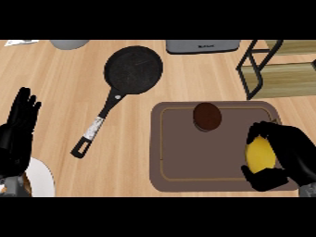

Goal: Pick the lemon from the tray and place it in the tiered shelf

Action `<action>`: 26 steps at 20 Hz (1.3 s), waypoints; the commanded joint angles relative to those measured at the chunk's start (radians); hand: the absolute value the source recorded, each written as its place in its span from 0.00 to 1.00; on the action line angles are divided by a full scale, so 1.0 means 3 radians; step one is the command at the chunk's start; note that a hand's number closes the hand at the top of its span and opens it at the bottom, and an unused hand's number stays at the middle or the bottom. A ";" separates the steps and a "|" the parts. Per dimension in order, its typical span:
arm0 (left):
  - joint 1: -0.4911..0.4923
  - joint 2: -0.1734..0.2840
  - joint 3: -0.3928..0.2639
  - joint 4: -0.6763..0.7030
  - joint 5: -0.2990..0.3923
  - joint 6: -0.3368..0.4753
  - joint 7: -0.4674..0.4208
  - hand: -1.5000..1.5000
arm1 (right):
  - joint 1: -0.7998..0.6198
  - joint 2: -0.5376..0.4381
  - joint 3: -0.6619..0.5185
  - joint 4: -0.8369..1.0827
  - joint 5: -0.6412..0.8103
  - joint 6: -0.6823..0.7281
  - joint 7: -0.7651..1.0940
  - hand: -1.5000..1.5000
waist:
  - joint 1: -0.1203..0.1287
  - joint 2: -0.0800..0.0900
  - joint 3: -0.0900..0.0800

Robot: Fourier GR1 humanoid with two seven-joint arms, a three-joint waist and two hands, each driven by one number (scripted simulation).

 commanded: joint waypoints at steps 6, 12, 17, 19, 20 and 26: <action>-0.0134 -0.0079 -0.0100 0.0059 -0.0090 0.0032 -0.0018 0.50 | -0.0191 -0.0039 -0.1540 -0.0923 -0.1297 0.0215 0.0607 1.00 | 0.0111 -0.0010 -0.0015; -0.0297 -0.0080 -0.0085 0.0210 -0.0050 -0.0064 0.0009 0.50 | -0.0395 -0.0614 -0.2472 -0.0767 -0.1797 0.0518 0.0712 1.00 | 0.0182 0.0008 -0.0012; -0.0088 -0.0128 -0.0170 -0.0086 -0.0085 -0.0120 0.0096 0.50 | -0.0608 -0.0833 -0.2750 -0.0046 -0.1822 0.0515 0.0333 1.00 | 0.0236 0.0011 -0.0009; -0.0306 -0.0097 -0.0037 0.0200 -0.0103 -0.0124 0.0014 0.50 | -0.0679 -0.0751 -0.2651 -0.0100 -0.1684 0.0384 0.0477 1.00 | 0.0232 0.0014 -0.0011; -0.0372 -0.0169 -0.0066 0.0332 -0.0114 -0.0089 -0.0058 0.50 | -0.0821 -0.0740 -0.2440 0.0263 -0.1448 0.0217 0.0220 1.00 | 0.0252 0.0022 -0.0010; -0.0231 -0.0195 -0.0083 0.0199 -0.0140 -0.0152 -0.0093 0.50 | -0.1336 -0.0954 -0.2425 0.0997 -0.1415 0.0051 0.0096 1.00 | 0.0272 0.0020 -0.0011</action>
